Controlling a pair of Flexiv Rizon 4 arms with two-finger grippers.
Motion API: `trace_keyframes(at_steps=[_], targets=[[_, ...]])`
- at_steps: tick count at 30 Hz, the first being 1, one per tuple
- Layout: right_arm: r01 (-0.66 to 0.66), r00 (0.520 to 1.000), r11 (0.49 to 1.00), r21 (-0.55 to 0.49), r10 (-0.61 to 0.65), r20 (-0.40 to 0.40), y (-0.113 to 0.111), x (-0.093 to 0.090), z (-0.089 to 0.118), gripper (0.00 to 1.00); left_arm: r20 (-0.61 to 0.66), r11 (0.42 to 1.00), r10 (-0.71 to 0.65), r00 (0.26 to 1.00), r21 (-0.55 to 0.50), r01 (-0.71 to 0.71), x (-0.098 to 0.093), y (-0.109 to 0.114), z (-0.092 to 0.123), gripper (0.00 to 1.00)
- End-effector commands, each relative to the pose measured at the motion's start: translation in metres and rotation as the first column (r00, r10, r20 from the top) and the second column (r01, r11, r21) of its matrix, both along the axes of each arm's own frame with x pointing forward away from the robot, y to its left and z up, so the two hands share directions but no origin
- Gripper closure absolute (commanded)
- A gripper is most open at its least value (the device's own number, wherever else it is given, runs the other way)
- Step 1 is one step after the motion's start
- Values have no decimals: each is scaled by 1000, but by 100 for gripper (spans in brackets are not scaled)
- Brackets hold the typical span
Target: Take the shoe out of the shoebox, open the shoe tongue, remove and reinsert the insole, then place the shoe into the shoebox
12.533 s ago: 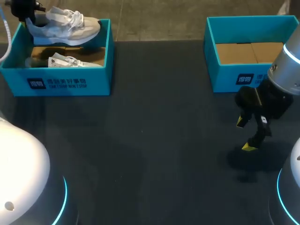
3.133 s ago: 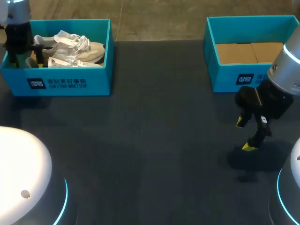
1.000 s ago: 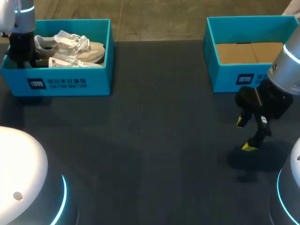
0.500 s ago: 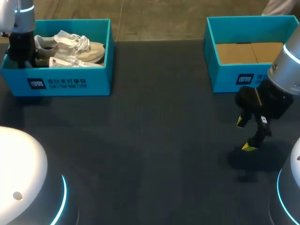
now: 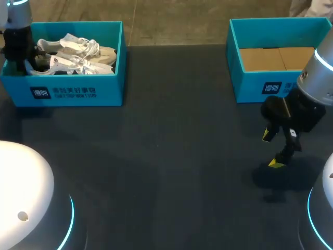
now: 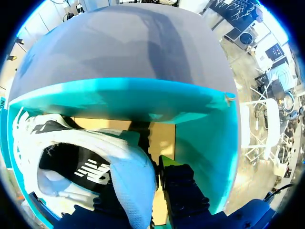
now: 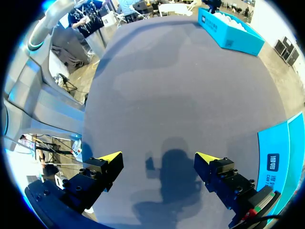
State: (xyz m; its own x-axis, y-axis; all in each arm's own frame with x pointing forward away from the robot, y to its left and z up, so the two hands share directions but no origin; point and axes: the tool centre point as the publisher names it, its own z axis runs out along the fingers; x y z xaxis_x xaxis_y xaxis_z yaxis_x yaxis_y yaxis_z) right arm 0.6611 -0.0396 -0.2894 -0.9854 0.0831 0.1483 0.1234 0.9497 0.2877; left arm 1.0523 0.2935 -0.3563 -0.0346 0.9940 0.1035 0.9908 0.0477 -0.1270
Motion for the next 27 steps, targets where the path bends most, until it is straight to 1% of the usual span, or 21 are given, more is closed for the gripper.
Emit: trace_keyframes(at_steps=[1, 14, 19, 24, 27], targets=[[0, 1000, 1000, -2, 0, 0, 0, 0, -1, 0, 17, 1000, 12, 1000, -2, -12, -2, 1, 16, 100], [0, 1000, 1000, -2, 0, 0, 0, 0, -1, 0, 40, 998, 63, 997, -7, -63, 15, 4, 54, 100], [0, 1000, 1000, -2, 0, 0, 0, 0, -1, 0, 47, 997, 72, 996, -12, -71, 16, 4, 70, 100], [0, 1000, 1000, -2, 0, 0, 0, 0, -1, 0, 38, 997, 79, 996, -24, -78, 17, 6, 94, 100], [0, 1000, 1000, -2, 0, 0, 0, 0, -1, 0, 57, 996, 92, 994, -13, -92, 18, 7, 104, 100]])
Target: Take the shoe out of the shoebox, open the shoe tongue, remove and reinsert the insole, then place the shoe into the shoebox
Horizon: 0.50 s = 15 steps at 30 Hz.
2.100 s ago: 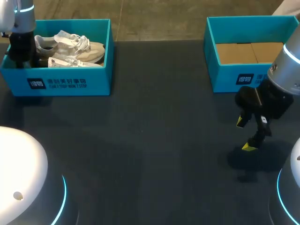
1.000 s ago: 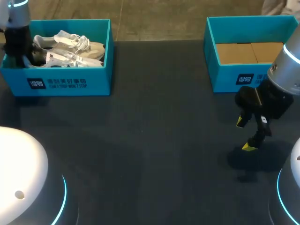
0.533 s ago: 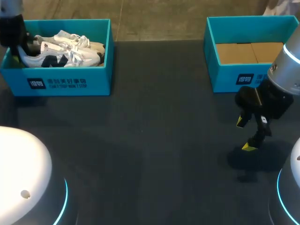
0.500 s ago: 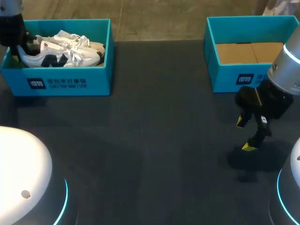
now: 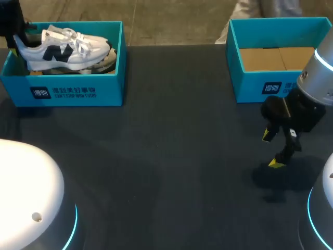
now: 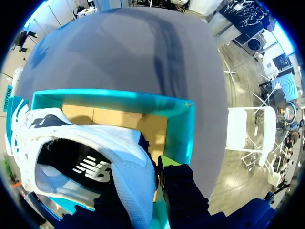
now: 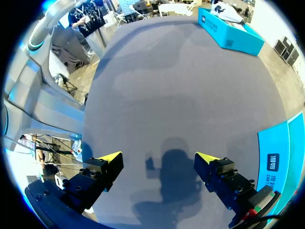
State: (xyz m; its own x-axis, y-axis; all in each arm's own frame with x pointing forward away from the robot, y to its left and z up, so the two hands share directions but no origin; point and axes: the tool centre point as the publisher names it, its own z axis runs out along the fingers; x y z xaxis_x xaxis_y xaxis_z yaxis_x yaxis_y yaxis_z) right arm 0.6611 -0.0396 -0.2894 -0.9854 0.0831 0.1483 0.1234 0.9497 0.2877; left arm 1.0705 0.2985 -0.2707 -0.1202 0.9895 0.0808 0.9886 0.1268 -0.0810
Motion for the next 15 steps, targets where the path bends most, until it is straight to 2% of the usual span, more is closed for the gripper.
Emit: trace_keyframes(at_steps=[1, 15], targets=[[0, 1000, 1000, -2, 0, 0, 0, 0, -1, 0, 12, 1000, 14, 1000, 11, -14, -1, 3, 21, 100], [0, 1000, 1000, -2, 0, 0, 0, 0, -1, 0, 7, 999, 27, 1000, 36, -27, -9, 4, 52, 100]])
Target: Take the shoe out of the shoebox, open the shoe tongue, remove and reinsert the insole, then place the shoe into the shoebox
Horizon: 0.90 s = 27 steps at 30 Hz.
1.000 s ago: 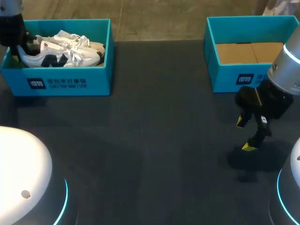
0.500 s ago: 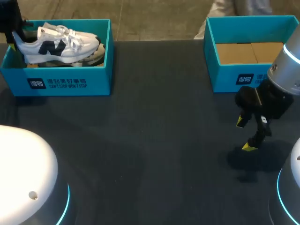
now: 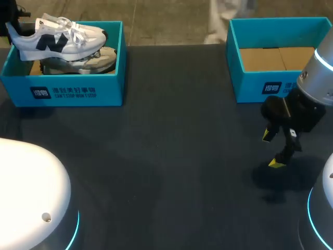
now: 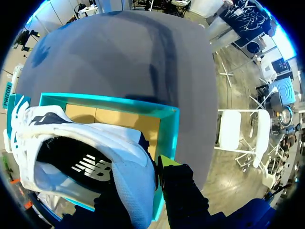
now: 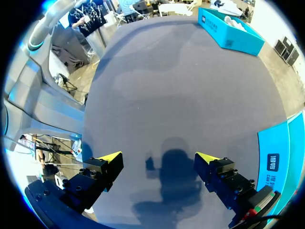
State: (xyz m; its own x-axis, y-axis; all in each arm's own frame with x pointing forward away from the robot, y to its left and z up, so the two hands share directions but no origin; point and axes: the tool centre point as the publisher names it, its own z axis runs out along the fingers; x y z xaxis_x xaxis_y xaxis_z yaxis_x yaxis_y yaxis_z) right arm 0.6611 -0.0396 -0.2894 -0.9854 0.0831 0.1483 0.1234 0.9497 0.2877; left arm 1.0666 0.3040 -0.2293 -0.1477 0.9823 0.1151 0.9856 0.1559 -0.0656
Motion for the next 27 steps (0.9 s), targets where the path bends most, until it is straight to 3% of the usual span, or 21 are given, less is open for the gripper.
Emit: trace_keyframes(at_steps=[1, 6, 15, 27], targets=[[0, 1000, 1000, -2, 0, 0, 0, 0, -1, 0, -5, 1000, 5, 1000, 3, -5, -5, -2, 13, 100], [0, 1000, 1000, -2, 0, 0, 0, 0, -1, 0, -3, 1000, 14, 1000, 8, -14, -15, -6, 23, 100], [0, 1000, 1000, -2, 0, 0, 0, 0, -1, 0, -7, 1000, -18, 1000, 11, 18, -55, -20, 41, 100], [0, 1000, 1000, -2, 0, 0, 0, 0, -1, 0, -21, 999, -27, 999, 38, 28, -134, -50, 46, 100]])
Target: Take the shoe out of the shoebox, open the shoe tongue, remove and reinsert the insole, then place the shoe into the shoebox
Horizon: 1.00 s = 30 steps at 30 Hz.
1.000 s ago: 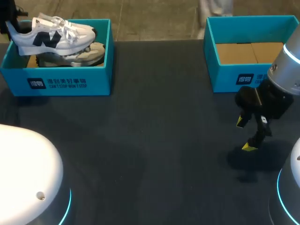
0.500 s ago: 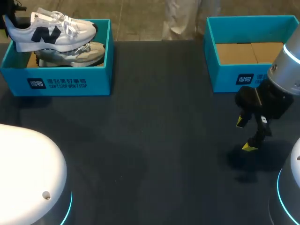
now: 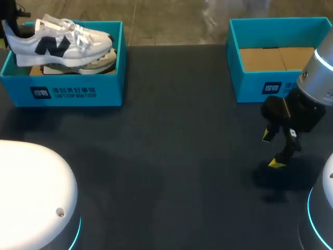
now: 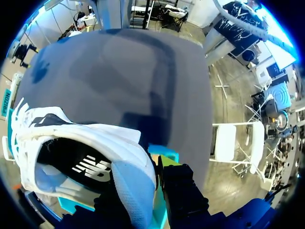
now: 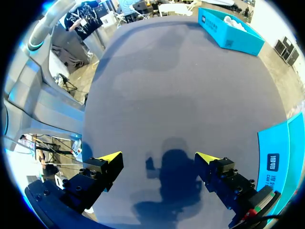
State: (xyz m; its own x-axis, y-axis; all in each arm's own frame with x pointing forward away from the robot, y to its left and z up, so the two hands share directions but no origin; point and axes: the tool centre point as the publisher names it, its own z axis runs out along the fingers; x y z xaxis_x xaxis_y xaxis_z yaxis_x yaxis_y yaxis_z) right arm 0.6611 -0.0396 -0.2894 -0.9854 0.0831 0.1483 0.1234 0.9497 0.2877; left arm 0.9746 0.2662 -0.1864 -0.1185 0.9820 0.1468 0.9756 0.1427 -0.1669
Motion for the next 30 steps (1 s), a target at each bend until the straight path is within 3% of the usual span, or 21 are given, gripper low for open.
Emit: trace_keyframes(at_steps=[1, 10, 19, 30], targets=[[0, 1000, 1000, -2, 0, 0, 0, 0, -1, 0, 85, 1000, -17, 996, 22, 15, -47, -15, 3, 100], [0, 1000, 1000, -2, 0, 0, 0, 0, -1, 0, 73, 1000, -14, 997, 17, 13, -88, -33, 7, 100], [0, 1000, 1000, -2, 0, 0, 0, 0, -1, 0, 60, 999, -36, 998, 40, 33, -138, -64, -3, 100], [0, 1000, 1000, -2, 0, 0, 0, 0, -1, 0, 60, 999, -36, 998, 40, 33, -138, -64, -3, 100]])
